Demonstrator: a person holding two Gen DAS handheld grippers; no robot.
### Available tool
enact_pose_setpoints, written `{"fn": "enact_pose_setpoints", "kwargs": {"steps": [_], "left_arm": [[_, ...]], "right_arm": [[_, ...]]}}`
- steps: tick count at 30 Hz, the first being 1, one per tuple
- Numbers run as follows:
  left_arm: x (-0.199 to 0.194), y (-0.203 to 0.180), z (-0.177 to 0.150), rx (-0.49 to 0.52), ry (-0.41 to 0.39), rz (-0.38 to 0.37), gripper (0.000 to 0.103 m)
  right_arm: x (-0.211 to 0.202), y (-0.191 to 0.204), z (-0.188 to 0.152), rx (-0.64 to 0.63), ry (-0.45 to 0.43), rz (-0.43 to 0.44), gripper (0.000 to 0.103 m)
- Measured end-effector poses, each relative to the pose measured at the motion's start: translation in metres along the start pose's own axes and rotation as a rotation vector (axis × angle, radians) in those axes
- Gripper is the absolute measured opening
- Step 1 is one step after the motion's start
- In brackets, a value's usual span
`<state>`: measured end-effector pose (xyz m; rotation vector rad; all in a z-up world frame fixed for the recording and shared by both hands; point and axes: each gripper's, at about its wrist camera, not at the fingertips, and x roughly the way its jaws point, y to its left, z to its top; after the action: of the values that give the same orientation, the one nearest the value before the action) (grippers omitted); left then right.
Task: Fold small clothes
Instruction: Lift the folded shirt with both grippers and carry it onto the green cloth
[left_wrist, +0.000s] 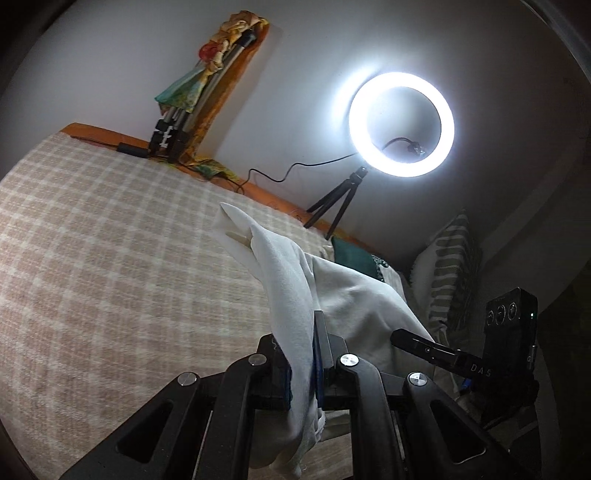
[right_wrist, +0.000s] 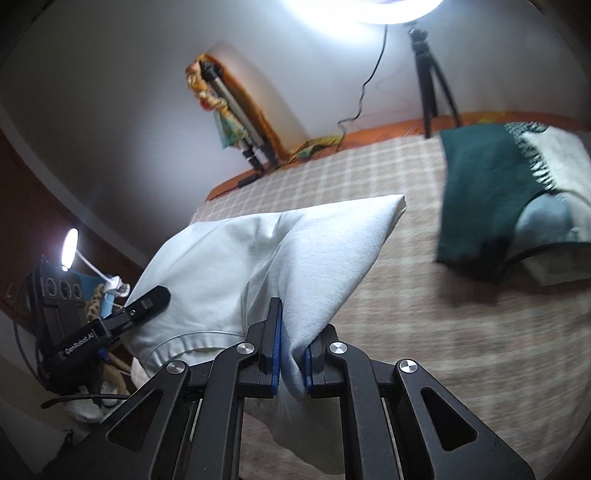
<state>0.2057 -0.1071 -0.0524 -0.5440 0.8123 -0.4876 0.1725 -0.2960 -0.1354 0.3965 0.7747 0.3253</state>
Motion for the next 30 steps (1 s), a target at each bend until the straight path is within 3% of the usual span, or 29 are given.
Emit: {"fn": "enact_pose_setpoints", "kwargs": {"steps": [7,14,21,30], "left_arm": [[0.064,-0.059,0.013,0.082,0.012,-0.034,0.006],[0.151,-0.106,0.029,0.134,0.03,-0.056,0.006],[0.229,-0.146,0.042,0.206,0.023,-0.053,0.006],[0.295,-0.152,0.035,0.256,0.035,0.027,0.006]], "right_arm": [[-0.053,-0.053,0.03,0.001,-0.081,-0.091,0.008],[-0.098,-0.102,0.069,-0.04,-0.148,-0.197,0.008],[-0.109,-0.164,0.106,-0.052,-0.204,-0.287,0.008],[-0.09,-0.236,0.127,-0.009,-0.214,-0.291,0.008]]}}
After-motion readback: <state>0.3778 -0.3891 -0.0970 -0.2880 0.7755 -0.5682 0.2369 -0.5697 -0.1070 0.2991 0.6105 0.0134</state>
